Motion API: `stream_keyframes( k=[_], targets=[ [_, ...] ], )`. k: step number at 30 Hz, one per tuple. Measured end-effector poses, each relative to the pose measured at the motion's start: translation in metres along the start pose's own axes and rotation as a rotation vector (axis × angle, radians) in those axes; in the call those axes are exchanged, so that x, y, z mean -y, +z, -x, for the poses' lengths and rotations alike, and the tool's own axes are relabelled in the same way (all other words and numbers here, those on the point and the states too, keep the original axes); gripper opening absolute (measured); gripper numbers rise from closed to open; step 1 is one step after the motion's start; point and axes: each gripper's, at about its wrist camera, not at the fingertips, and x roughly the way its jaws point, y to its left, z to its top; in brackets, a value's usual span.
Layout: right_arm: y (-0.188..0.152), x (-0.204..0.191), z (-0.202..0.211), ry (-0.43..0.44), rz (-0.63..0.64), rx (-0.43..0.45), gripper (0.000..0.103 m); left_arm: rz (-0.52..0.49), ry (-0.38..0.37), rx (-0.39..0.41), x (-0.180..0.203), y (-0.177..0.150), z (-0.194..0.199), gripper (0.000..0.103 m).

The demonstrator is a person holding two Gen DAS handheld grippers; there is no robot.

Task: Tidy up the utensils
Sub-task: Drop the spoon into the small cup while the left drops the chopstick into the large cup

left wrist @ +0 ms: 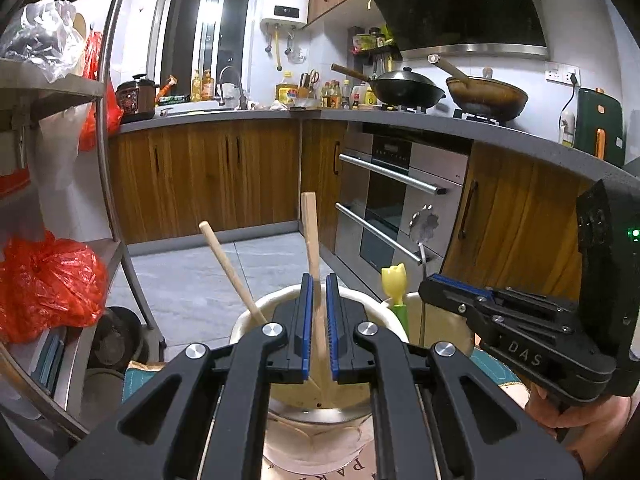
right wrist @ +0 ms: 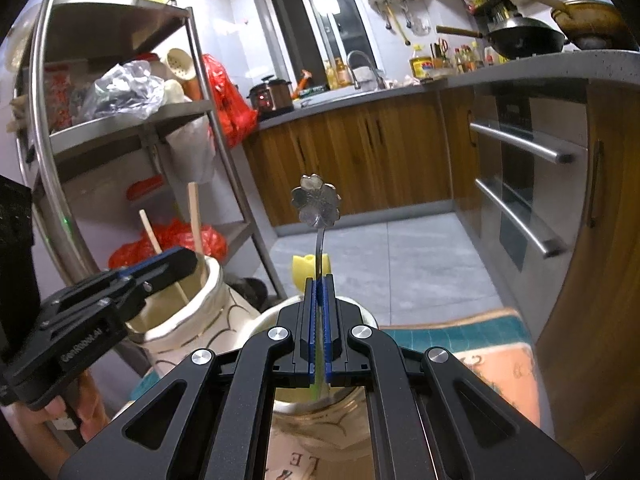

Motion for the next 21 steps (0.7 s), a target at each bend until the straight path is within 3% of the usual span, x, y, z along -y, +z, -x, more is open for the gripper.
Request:
stream_keyframes(
  k=[8, 11, 14, 21],
  targets=[
    [-0.001, 0.003, -0.003, -0.027, -0.002, -0.021, 0.004, -0.003, 0.008, 0.011, -0.001, 0.003, 0.012, 0.010],
    [-0.001, 0.003, -0.003, -0.037, -0.004, -0.023, 0.004, -0.007, 0.006, 0.025, 0.001, 0.003, 0.020, 0.021],
    [-0.001, 0.004, -0.003, -0.045, -0.006, -0.028, 0.005, -0.012, 0.002, 0.031, 0.002, 0.004, 0.026, 0.022],
    [0.002, 0.006, 0.011, -0.033, -0.019, -0.015, 0.022, -0.022, 0.008, 0.031, 0.002, 0.003, 0.035, 0.024]
  ],
)
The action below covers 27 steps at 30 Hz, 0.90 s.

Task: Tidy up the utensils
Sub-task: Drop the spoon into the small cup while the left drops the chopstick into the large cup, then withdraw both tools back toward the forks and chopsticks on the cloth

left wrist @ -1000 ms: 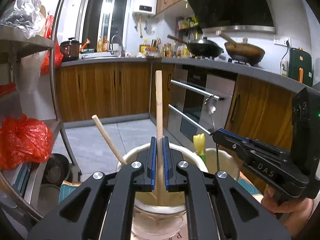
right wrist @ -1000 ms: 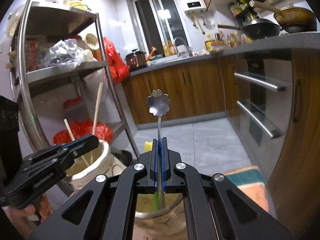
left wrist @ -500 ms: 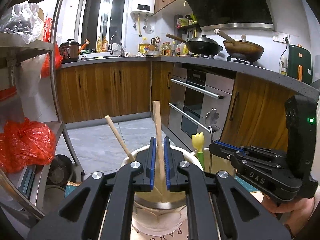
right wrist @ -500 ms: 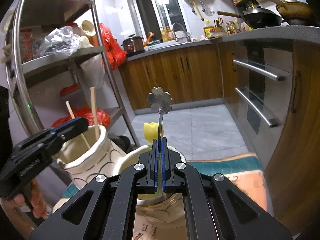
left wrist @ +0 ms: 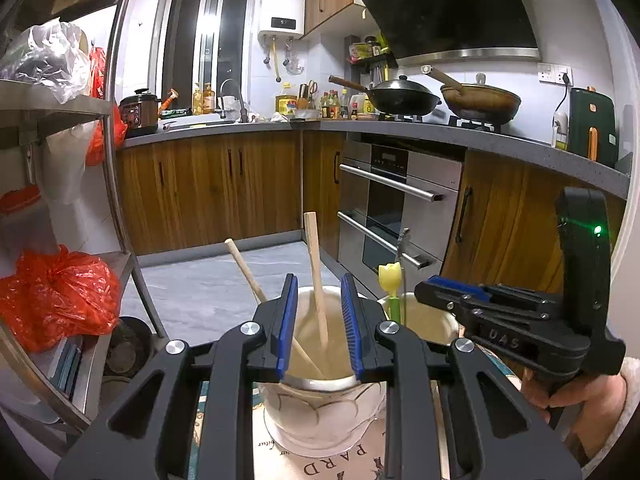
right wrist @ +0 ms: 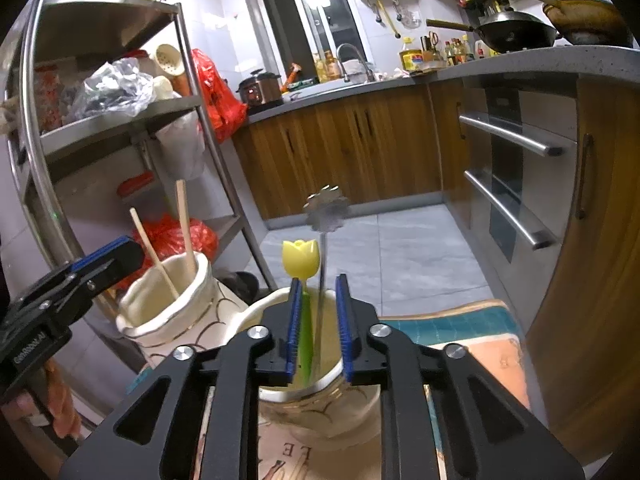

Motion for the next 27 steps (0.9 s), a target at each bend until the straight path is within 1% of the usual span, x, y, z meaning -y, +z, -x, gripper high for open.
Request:
stream_keyframes(
  k=[1, 2, 3, 4, 5, 6, 7, 9, 10, 11, 12, 14, 19, 25, 27],
  targets=[
    [0.000, 0.000, 0.003, 0.001, -0.001, 0.003, 0.025, 0.001, 0.000, 0.002, -0.001, 0.000, 0.002, 0.025],
    [0.001, 0.001, 0.008, 0.000, -0.001, 0.009, 0.028, 0.002, 0.001, 0.004, -0.001, -0.001, 0.004, 0.031],
    [0.001, 0.001, 0.015, -0.003, 0.003, 0.021, 0.036, 0.002, 0.006, 0.009, -0.001, -0.001, 0.008, 0.040],
    [0.001, 0.001, 0.020, -0.004, 0.006, 0.029, 0.043, 0.002, 0.011, 0.017, -0.001, -0.002, 0.013, 0.044],
    [0.001, 0.001, 0.027, -0.005, 0.013, 0.039, 0.046, 0.002, 0.014, 0.020, -0.001, -0.003, 0.015, 0.049],
    [0.000, 0.001, 0.034, -0.011, 0.022, 0.045, 0.051, 0.000, 0.018, 0.023, -0.001, -0.004, 0.019, 0.054],
    [0.000, 0.001, 0.038, -0.016, 0.028, 0.048, 0.055, -0.002, 0.023, 0.023, -0.001, -0.006, 0.024, 0.056],
    [-0.003, 0.003, 0.051, -0.023, 0.036, 0.052, 0.077, -0.004, 0.032, 0.026, -0.001, -0.010, 0.032, 0.073],
    [-0.004, 0.004, 0.058, -0.023, 0.036, 0.054, 0.084, -0.007, 0.034, 0.030, 0.000, -0.011, 0.036, 0.076],
    [-0.005, 0.005, 0.063, -0.024, 0.037, 0.055, 0.087, -0.013, 0.040, 0.035, 0.001, -0.013, 0.040, 0.083],
    [-0.006, 0.006, 0.069, -0.025, 0.039, 0.055, 0.093, -0.016, 0.050, 0.039, 0.002, -0.015, 0.045, 0.086],
    [-0.008, 0.007, 0.079, -0.037, 0.038, 0.055, 0.095, -0.017, 0.059, 0.048, 0.004, -0.019, 0.053, 0.098],
    [-0.018, 0.013, 0.106, -0.062, 0.037, 0.061, 0.098, -0.011, 0.042, 0.041, 0.010, -0.026, 0.071, 0.098],
    [-0.038, 0.018, 0.126, -0.108, 0.064, 0.035, 0.098, -0.015, 0.016, -0.014, 0.022, -0.041, 0.079, 0.098],
    [-0.047, 0.022, 0.130, -0.130, 0.073, 0.017, 0.098, -0.012, 0.002, -0.048, 0.026, -0.051, 0.078, 0.098]
  ],
)
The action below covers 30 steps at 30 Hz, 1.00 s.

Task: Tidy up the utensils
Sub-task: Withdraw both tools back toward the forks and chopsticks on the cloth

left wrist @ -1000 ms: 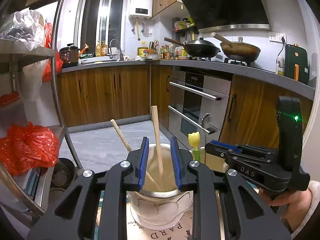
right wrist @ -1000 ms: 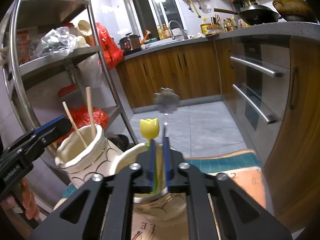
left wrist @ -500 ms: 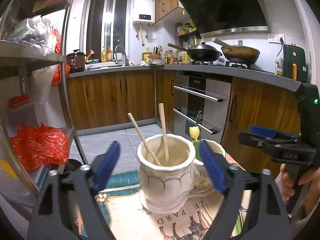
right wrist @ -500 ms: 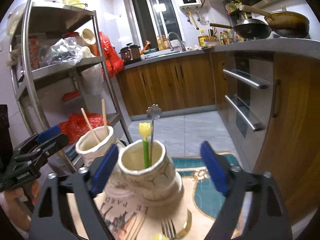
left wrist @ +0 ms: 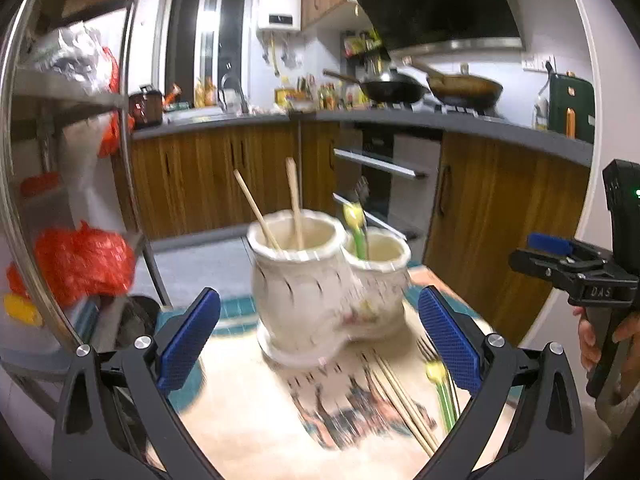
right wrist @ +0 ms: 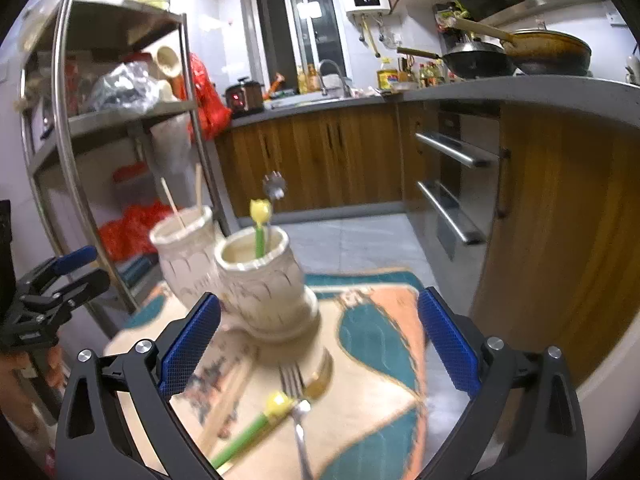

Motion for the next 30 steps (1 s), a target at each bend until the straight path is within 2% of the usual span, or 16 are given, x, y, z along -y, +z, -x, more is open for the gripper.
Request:
stream_keyframes(
  k=[9, 14, 19, 22, 24, 30],
  targets=[
    [-0.034, 0.014, -0.002, -0.040, 0.010, -0.084, 0.098, 0.014, -0.018, -0.204, 0.021, -0.053, -0.026, 0.098],
    [-0.047, 0.016, -0.007, -0.054, 0.011, -0.120, 0.098, 0.017, 0.001, -0.263, 0.028, -0.068, -0.038, 0.097],
    [-0.055, 0.015, -0.013, -0.051, 0.013, -0.148, 0.098, -0.013, 0.041, -0.361, 0.041, -0.081, -0.053, 0.097],
    [-0.057, 0.014, -0.015, -0.050, 0.025, -0.153, 0.098, 0.006, 0.053, -0.430, 0.041, -0.092, -0.065, 0.089],
    [-0.057, 0.014, -0.015, -0.049, 0.027, -0.154, 0.098, 0.025, 0.039, -0.458, 0.040, -0.096, -0.069, 0.087],
    [-0.059, 0.014, -0.019, -0.054, 0.027, -0.167, 0.098, 0.009, 0.032, -0.477, 0.045, -0.098, -0.071, 0.084]
  ],
)
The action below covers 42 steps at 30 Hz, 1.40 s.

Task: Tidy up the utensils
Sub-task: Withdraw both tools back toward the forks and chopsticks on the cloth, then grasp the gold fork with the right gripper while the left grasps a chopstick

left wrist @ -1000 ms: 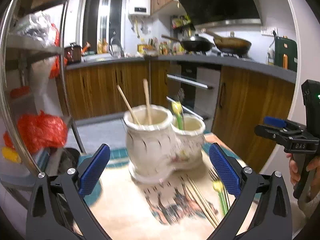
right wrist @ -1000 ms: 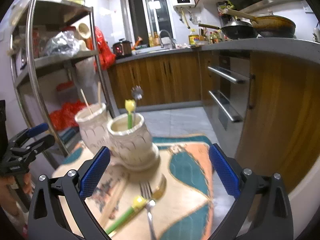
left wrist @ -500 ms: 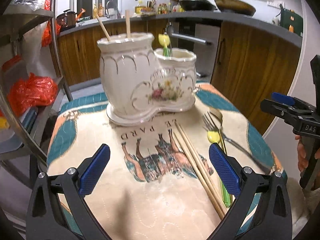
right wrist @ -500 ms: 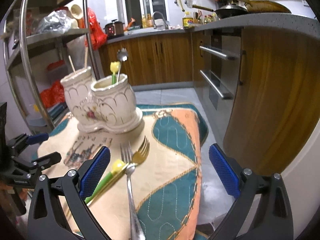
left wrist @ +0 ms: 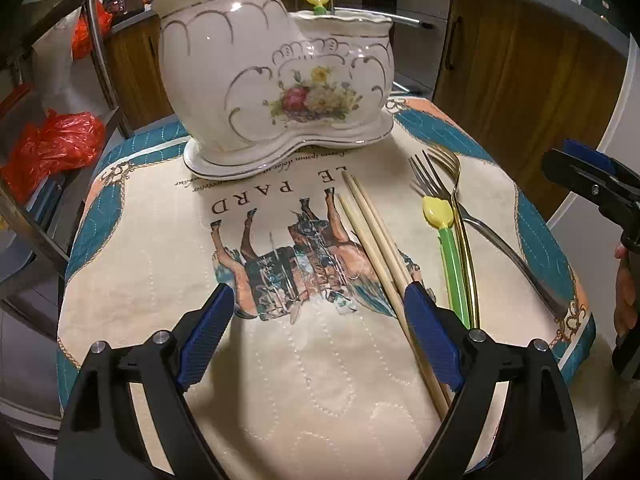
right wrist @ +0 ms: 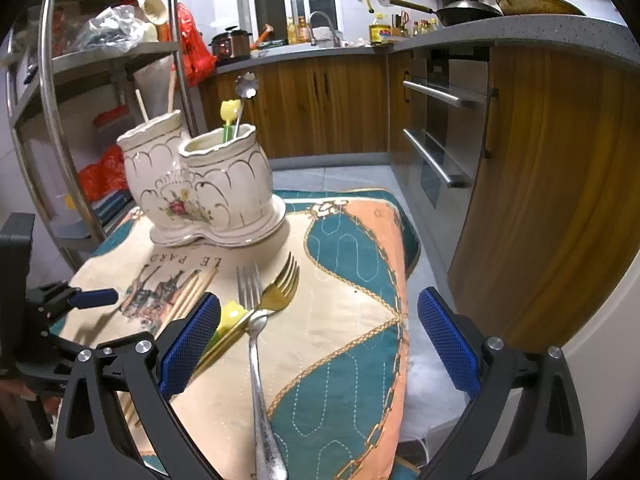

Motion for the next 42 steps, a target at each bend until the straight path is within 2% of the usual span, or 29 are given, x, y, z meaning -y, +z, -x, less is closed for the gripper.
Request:
stream_keyframes(
  k=[5, 8, 14, 17, 19, 20, 22, 25, 26, 28, 31, 33, 35, 36, 41, 42],
  targets=[
    [-0.003, 0.000, -0.005, -0.001, 0.003, -0.022, 0.098, 0.016, -0.003, -0.022, -0.001, -0.002, -0.004, 0.082],
    [-0.005, -0.003, -0.008, 0.008, 0.010, -0.032, 0.098, -0.003, -0.001, -0.026, 0.003, 0.001, -0.004, 0.075],
    [-0.007, -0.007, -0.013, 0.033, 0.016, -0.053, 0.098, -0.071, -0.052, -0.031, 0.017, 0.002, -0.002, 0.042],
    [-0.006, -0.009, -0.022, 0.051, -0.004, -0.084, 0.091, -0.105, -0.062, -0.032, 0.024, 0.002, -0.002, 0.028],
    [-0.004, -0.010, -0.031, 0.063, -0.030, -0.115, 0.079, -0.107, -0.075, -0.039, 0.024, 0.002, -0.002, 0.019],
    [-0.003, -0.011, -0.035, 0.068, -0.042, -0.127, 0.077, -0.105, -0.075, -0.042, 0.023, 0.003, -0.003, 0.015],
    [0.000, -0.012, -0.044, 0.081, -0.064, -0.146, 0.065, -0.096, -0.092, -0.048, 0.019, 0.003, -0.003, 0.015],
    [0.006, -0.011, -0.058, 0.086, -0.107, -0.172, 0.057, -0.100, -0.099, -0.059, 0.013, 0.004, -0.001, 0.013],
    [0.008, -0.010, -0.063, 0.094, -0.126, -0.181, 0.055, -0.105, -0.094, -0.062, 0.010, 0.005, -0.001, 0.007],
    [0.010, -0.008, -0.073, 0.107, -0.164, -0.206, 0.045, -0.103, -0.098, -0.070, 0.006, 0.004, 0.000, 0.006],
    [0.013, -0.008, -0.086, 0.120, -0.205, -0.237, 0.037, -0.107, -0.096, -0.076, 0.001, 0.004, 0.000, 0.005],
    [0.013, -0.008, -0.093, 0.122, -0.223, -0.260, 0.036, -0.113, -0.087, -0.074, -0.001, 0.005, 0.000, 0.005],
    [0.014, -0.009, -0.098, 0.119, -0.231, -0.267, 0.032, -0.115, -0.092, -0.074, -0.003, 0.005, -0.001, 0.005],
    [0.015, -0.010, -0.099, 0.107, -0.226, -0.266, 0.026, -0.117, -0.093, -0.075, -0.003, 0.004, -0.001, 0.005],
    [0.020, -0.012, -0.100, 0.095, -0.217, -0.277, 0.019, -0.116, -0.106, -0.082, -0.006, 0.008, -0.006, 0.005],
    [0.021, -0.011, -0.098, 0.097, -0.219, -0.274, 0.011, -0.114, -0.110, -0.085, -0.007, 0.009, -0.007, 0.005]
  ],
)
